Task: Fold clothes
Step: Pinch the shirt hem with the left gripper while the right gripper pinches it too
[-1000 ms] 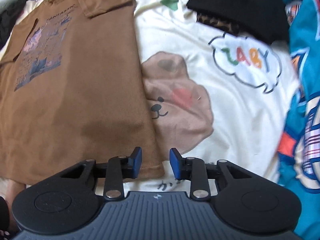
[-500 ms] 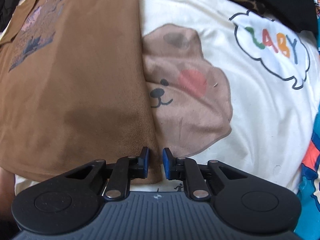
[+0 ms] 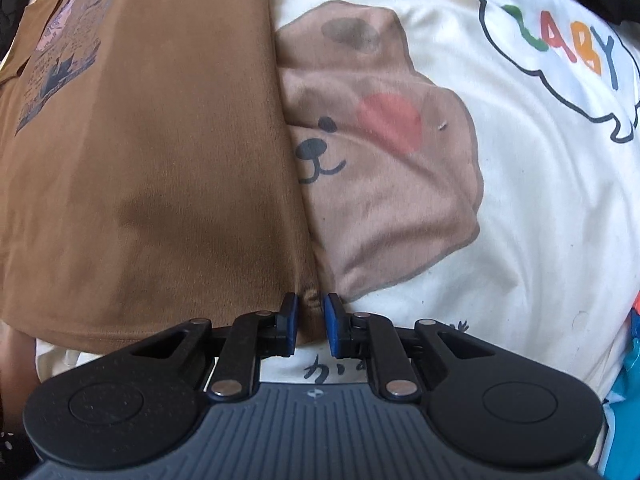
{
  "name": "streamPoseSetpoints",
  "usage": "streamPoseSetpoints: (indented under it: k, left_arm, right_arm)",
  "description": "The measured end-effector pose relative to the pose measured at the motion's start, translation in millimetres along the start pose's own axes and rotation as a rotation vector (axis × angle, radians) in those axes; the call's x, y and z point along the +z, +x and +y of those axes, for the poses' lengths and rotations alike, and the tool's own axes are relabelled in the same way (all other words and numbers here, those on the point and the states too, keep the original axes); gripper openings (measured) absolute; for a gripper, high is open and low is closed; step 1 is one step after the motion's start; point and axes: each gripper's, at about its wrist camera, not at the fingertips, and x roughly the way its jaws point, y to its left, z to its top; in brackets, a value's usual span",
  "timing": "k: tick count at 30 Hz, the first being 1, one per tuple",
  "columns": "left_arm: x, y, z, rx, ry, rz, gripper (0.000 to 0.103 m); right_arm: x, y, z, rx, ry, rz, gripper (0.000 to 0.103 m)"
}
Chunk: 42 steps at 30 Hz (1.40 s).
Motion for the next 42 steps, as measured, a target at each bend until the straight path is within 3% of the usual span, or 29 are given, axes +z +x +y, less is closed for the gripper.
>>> streamPoseSetpoints:
  k: [7,9,13,19,23,27,29,32,37,42]
  left_arm:
    - [-17,-10,8,-0.033,0.002,-0.014,0.017]
    - [-23,-15,9,-0.03,0.007,-0.018,0.021]
    - [-32,-24,7,-0.016,0.037,-0.038,0.033]
    - [-50,-26,12,-0.056,0.02,-0.034,0.034]
    - [-63,-28,11,-0.091,0.012,-0.021,0.034]
    - [-72,-32,16,-0.096,-0.023,-0.02,0.029]
    - [-77,-34,15,-0.089,-0.022,-0.022,0.02]
    - [-85,-37,9,-0.075,0.004,-0.016,0.008]
    - [-98,-56,12,-0.081,0.018,0.001,0.006]
    - [-111,-93,21,-0.121,0.03,-0.037,0.006]
  right_arm:
    - [-3,2,8,-0.02,-0.005,-0.005,0.02]
    - [-2,3,13,-0.029,-0.02,-0.005,0.01]
    - [-2,1,19,-0.039,-0.038,0.001,0.006]
    - [-2,-5,17,-0.043,-0.011,0.009,0.008]
    - [-3,-1,18,-0.055,0.015,0.011,0.015]
    - [-6,4,16,-0.048,0.029,0.004,0.015]
    - [-6,5,19,-0.047,0.017,0.006,0.015]
    - [-5,6,23,-0.046,-0.001,0.011,0.007]
    - [-2,-9,27,-0.046,-0.026,0.04,0.004]
    - [0,-39,26,-0.07,-0.055,0.037,0.003]
